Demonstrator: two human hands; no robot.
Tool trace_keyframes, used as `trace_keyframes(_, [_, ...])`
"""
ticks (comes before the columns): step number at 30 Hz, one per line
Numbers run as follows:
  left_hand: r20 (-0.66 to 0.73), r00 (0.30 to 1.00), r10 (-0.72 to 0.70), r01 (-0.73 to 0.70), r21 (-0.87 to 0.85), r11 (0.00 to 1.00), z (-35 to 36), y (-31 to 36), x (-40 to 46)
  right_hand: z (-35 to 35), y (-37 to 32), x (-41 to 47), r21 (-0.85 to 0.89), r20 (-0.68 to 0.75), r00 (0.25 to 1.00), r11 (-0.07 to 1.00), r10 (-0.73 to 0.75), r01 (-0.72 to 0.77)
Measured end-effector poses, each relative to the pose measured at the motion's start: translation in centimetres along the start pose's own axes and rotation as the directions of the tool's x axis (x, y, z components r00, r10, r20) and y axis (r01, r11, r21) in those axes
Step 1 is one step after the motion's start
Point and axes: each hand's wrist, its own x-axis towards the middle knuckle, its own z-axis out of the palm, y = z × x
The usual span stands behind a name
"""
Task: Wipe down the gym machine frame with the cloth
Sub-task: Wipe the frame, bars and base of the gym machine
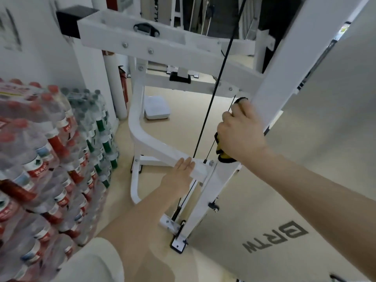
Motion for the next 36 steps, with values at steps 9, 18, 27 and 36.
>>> trace_keyframes(9, [-0.104, 0.994, -0.021, -0.044, -0.580, 0.813, -4.2, 5.4, -1.9, -0.2, 1.2, -1.1, -0.038, 0.112, 0.963, 0.967, -0.246, 0.252])
trace_keyframes(18, [-0.427, 0.903, 0.050, -0.384, -0.750, 0.539, -10.4, 13.2, -3.6, -2.8, 9.3, 0.8, -0.093, -0.512, 0.855, 0.985, 0.076, -0.144])
trace_keyframes(27, [-0.521, 0.853, 0.019, -0.470, -0.753, 0.462, -12.6, 14.8, -3.0, -6.5, 14.4, 3.1, -0.084, -0.559, 0.826, 0.985, 0.077, -0.149])
trace_keyframes(36, [-0.578, 0.800, 0.160, -0.566, -0.639, 0.521, -17.2, 15.9, -4.0, -6.0, 12.2, 2.5, -0.082, -0.488, 0.870, 0.989, 0.069, -0.125])
